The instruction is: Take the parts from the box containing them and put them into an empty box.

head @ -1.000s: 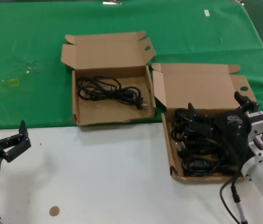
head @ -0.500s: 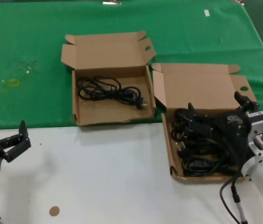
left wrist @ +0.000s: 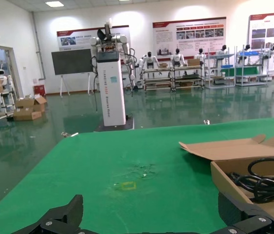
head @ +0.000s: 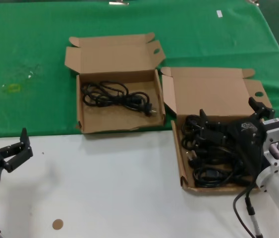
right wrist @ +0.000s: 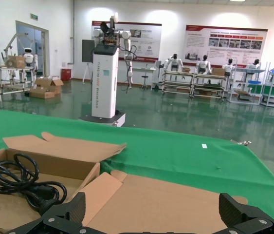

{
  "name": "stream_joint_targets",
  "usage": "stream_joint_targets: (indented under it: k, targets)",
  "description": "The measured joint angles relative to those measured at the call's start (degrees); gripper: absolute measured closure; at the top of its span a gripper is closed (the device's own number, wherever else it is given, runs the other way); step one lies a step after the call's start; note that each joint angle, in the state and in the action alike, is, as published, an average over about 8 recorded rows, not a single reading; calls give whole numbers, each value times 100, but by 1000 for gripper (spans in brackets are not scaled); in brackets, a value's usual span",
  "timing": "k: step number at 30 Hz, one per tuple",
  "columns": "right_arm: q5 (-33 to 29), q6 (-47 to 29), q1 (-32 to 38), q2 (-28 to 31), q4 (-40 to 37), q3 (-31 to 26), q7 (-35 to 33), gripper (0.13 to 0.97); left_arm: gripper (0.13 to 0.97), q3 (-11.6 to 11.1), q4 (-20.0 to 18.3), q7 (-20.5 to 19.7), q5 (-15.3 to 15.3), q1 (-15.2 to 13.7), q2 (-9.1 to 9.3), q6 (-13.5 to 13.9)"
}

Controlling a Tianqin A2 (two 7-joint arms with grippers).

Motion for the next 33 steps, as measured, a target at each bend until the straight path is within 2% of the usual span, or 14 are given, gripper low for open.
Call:
stream_joint_targets:
  k: [33]
  targets:
    - [0, 0, 0, 0, 0, 0, 0, 129, 132, 0, 0, 0, 0, 0, 0, 0]
